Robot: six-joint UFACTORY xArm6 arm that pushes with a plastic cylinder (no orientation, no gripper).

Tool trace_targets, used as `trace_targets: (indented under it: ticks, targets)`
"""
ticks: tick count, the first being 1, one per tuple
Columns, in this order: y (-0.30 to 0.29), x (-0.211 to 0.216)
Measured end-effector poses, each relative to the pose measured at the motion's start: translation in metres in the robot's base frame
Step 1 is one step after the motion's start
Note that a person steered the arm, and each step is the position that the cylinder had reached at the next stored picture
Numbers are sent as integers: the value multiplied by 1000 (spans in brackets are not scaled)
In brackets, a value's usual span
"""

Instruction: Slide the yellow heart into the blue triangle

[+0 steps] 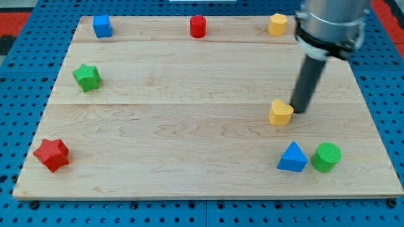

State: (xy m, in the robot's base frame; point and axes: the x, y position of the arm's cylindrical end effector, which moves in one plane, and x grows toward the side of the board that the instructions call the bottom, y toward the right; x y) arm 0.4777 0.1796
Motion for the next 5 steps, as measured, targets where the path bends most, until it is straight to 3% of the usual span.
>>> trace_targets:
  ticks: [1,2,3,4,5]
  targets:
    - [10,10]
    - [-2,-49]
    - [-54,-42]
    - [-69,7]
    - [-25,17]
